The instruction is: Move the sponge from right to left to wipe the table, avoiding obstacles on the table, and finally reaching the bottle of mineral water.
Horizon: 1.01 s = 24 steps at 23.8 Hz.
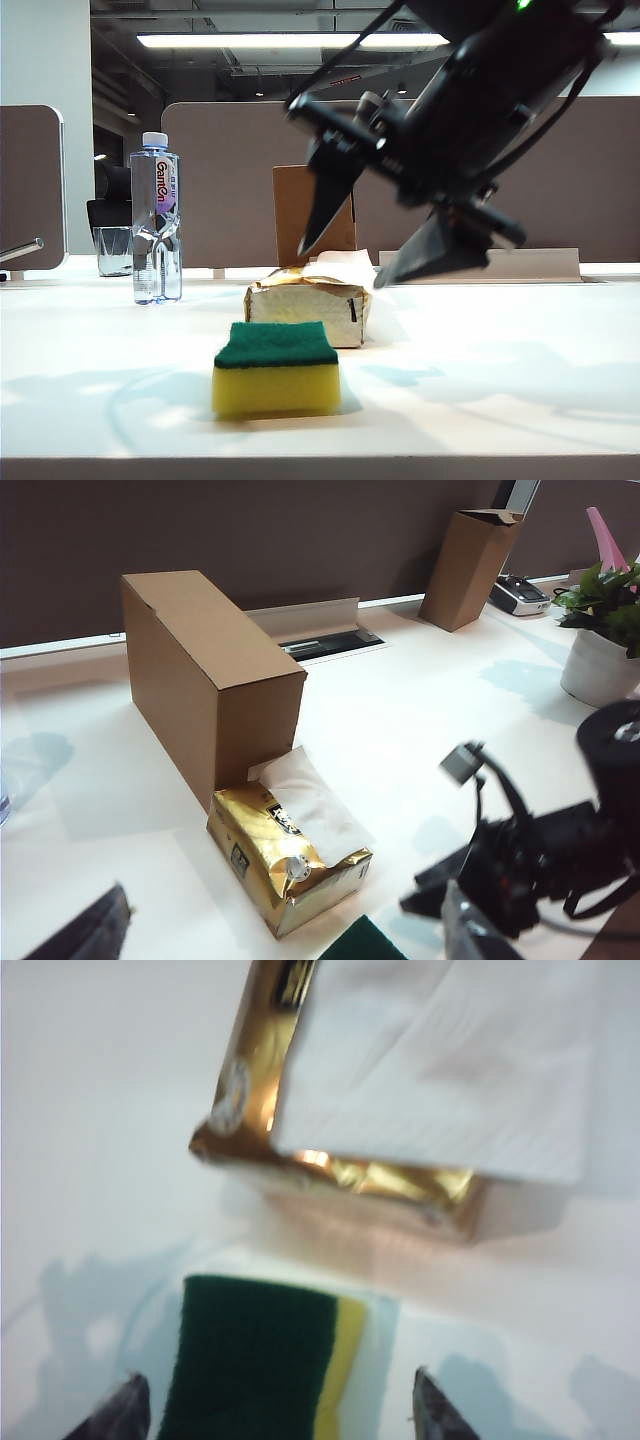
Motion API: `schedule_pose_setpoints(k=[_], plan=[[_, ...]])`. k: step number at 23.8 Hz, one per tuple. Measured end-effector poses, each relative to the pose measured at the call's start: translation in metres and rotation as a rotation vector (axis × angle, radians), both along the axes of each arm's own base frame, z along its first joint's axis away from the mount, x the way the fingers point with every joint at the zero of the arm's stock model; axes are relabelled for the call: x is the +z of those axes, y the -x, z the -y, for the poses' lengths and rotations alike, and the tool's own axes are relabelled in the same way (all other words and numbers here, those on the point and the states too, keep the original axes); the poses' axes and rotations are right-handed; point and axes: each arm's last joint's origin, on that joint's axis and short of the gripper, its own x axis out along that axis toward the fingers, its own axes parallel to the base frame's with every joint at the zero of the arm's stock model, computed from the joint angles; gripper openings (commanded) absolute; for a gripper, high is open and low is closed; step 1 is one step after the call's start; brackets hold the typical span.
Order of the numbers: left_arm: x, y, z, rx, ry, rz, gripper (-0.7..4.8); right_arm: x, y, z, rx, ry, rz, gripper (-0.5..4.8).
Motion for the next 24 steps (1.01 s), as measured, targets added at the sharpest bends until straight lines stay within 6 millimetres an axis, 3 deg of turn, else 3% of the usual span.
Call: schedule_pose_setpoints(k=[6, 13, 17, 24], plan=[[0.000, 0.000, 0.000, 0.000, 0.000, 0.000, 4.03, 0.048, -0.015, 0.044, -0.056, 0.079, 0.099, 3.37], [0.000, 0.000, 0.000, 0.000, 0.000, -0.001, 4.03, 0.086, -0.023, 0.095, -0.161, 0.152, 0.203, 3.37], [-0.001, 0.000, 0.000, 0.000, 0.000, -0.013, 4.03, 0.098, -0.020, 0.118, -0.209, 0.176, 0.248, 3.36], [-0.003, 0.001, 0.000, 0.000, 0.000, -0.030, 4.03, 0.114, -0.009, 0.182, -0.347, 0.187, 0.248, 3.33]])
